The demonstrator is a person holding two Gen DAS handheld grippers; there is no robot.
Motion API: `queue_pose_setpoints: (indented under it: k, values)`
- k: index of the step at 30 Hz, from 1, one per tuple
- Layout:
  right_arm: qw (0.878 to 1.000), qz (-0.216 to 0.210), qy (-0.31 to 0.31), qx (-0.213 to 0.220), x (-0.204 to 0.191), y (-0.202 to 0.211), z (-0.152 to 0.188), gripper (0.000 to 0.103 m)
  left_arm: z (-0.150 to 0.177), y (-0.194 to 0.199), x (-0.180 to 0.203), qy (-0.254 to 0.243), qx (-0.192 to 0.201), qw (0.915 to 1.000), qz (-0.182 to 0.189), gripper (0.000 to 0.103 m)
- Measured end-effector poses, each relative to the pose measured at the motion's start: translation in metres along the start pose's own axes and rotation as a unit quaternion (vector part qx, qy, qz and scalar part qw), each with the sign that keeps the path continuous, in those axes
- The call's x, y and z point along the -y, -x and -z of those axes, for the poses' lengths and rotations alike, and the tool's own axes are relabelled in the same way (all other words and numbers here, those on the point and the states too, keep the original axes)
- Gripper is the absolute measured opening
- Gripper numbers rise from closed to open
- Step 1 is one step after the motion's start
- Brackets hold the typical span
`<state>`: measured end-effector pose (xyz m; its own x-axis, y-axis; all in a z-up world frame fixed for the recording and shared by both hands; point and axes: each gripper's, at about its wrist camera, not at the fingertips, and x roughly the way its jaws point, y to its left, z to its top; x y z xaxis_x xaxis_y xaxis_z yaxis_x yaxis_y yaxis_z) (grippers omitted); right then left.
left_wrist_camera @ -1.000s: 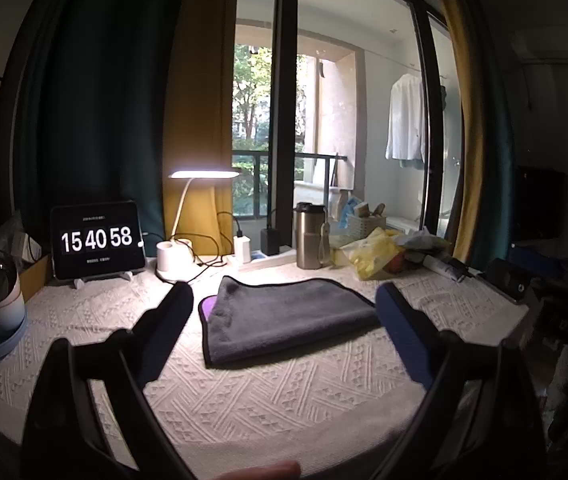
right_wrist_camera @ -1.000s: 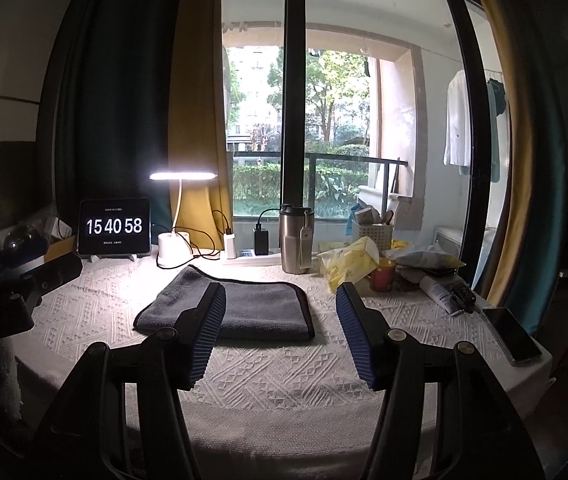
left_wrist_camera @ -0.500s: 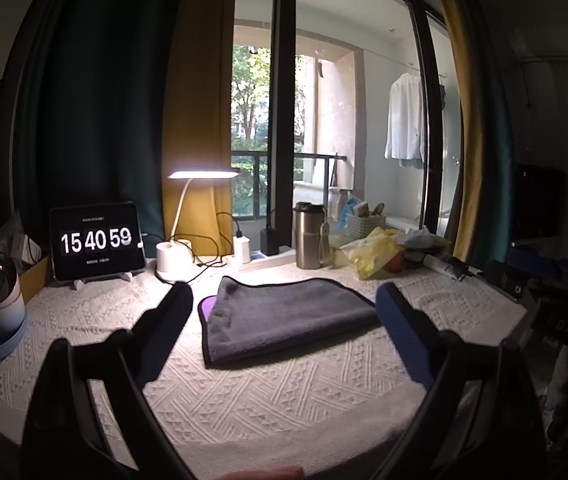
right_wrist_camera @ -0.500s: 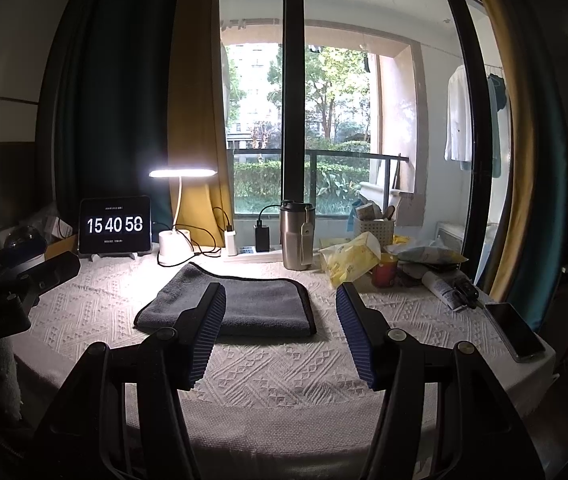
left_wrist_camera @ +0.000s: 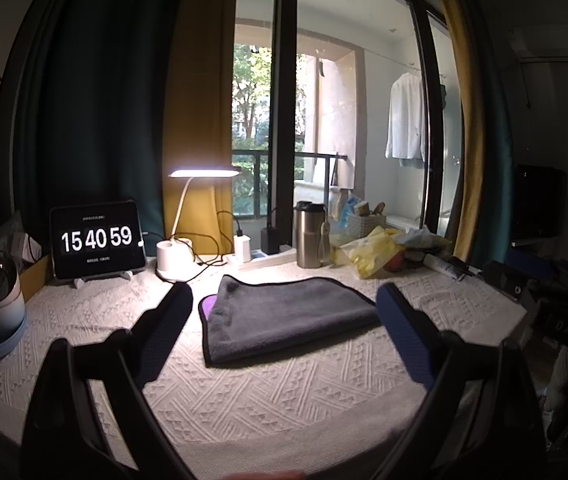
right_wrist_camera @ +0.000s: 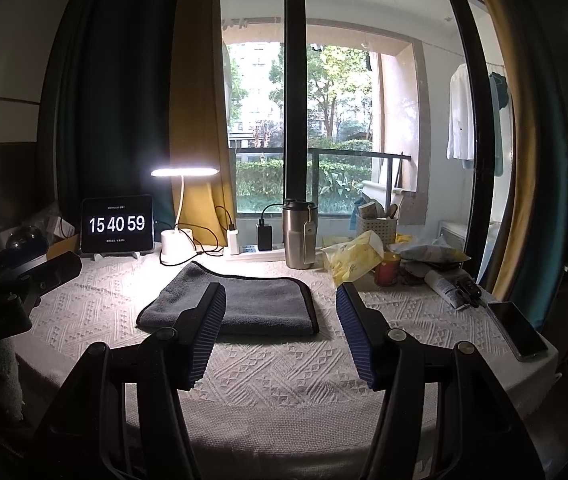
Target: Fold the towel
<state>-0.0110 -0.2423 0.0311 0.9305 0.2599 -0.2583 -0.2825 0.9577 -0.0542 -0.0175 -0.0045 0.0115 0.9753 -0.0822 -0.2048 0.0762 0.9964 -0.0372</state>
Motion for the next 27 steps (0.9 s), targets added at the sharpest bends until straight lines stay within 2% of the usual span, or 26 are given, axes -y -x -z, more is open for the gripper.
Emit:
queue_pose_setpoints:
  k: [27]
  values:
    - [1.000,-0.002,-0.001,-0.002,0.0001,-0.0006,0.0021,0.061,0.0007,-0.0015,-0.0003,0.000,-0.004,1.0000,0.000,0.094]
